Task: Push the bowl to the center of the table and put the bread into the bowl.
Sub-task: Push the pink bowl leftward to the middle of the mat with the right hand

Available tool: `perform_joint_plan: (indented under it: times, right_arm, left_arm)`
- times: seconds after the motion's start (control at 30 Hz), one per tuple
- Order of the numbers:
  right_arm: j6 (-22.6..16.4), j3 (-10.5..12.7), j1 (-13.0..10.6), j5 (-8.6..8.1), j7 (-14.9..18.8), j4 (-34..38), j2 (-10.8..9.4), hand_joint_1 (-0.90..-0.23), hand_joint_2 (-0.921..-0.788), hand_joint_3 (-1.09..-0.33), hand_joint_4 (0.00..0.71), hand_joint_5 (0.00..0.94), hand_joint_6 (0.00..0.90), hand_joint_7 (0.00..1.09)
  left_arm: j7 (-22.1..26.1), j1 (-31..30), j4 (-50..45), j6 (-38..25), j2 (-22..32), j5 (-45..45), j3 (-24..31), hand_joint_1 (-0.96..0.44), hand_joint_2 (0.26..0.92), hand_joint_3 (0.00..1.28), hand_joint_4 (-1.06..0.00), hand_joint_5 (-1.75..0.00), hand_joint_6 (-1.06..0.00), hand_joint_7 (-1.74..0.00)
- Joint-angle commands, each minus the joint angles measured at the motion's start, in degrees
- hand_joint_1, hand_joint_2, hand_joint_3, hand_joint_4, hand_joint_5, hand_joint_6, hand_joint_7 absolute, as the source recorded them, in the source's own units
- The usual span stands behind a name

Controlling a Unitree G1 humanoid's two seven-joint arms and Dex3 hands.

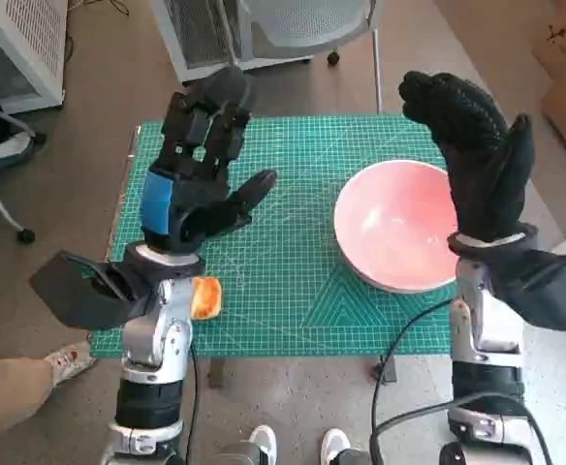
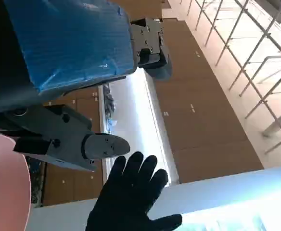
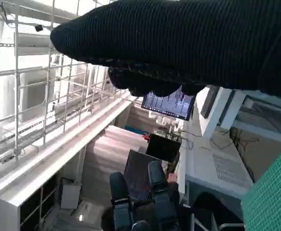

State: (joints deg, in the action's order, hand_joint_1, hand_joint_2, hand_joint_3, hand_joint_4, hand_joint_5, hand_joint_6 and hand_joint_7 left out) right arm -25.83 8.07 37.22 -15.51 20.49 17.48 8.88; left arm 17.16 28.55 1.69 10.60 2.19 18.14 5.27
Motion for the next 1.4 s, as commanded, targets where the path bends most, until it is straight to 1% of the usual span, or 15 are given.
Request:
perform_joint_plan:
  times: [0.03,0.33,0.5,0.63,0.87,1.07,1.4]
  right_arm:
    - [0.74,0.16,0.04,-0.10,0.28,0.97,0.25,-0.536,-0.921,-0.544,0.411,0.004,0.459,0.00]
    - [0.66,0.43,0.74,-0.45,0.74,2.28,0.32,-0.538,-0.921,-0.523,0.419,0.006,0.461,0.00]
    - [0.16,0.35,1.19,-0.10,0.84,3.29,0.08,-0.540,-0.921,-0.520,0.421,0.005,0.461,0.00]
    - [-0.62,0.40,1.50,-0.12,1.28,4.53,0.08,-0.544,-0.921,-0.519,0.421,0.005,0.453,0.00]
    - [-2.18,0.28,1.77,0.37,1.60,5.95,0.14,-0.543,-0.921,-0.523,0.413,0.000,0.447,0.00]
    - [-3.09,0.27,2.37,0.27,2.25,7.52,0.32,-0.540,-0.921,-0.533,0.408,0.000,0.447,0.00]
    - [-2.88,0.22,3.04,0.13,2.87,8.65,0.50,-0.537,-0.921,-0.540,0.401,0.000,0.449,0.00]
  left_arm:
    - [0.30,0.44,0.50,0.73,0.18,0.00,0.09,-0.12,0.861,0.33,-0.15,-0.18,0.00,-0.82]
    - [0.07,0.45,0.41,0.70,0.06,-0.28,-0.05,-0.12,0.858,0.33,-0.14,-0.18,0.00,-0.82]
    - [0.12,0.59,1.02,1.07,-0.11,-0.47,-0.19,-0.12,0.857,0.33,-0.14,-0.18,0.00,-0.82]
    - [0.14,0.68,1.59,1.54,-0.18,-0.75,-0.34,-0.12,0.856,0.33,-0.14,-0.18,0.00,-0.82]
    - [0.29,1.06,2.76,2.27,-0.03,-0.88,-0.33,-0.12,0.855,0.33,-0.14,-0.19,0.00,-0.82]
    - [0.38,1.30,3.34,2.55,0.09,-0.81,-0.21,-0.13,0.856,0.33,-0.14,-0.19,0.00,-0.81]
    - [0.17,1.40,3.74,3.23,0.07,-1.32,-0.48,-0.13,0.855,0.33,-0.14,-0.19,0.00,-0.80]
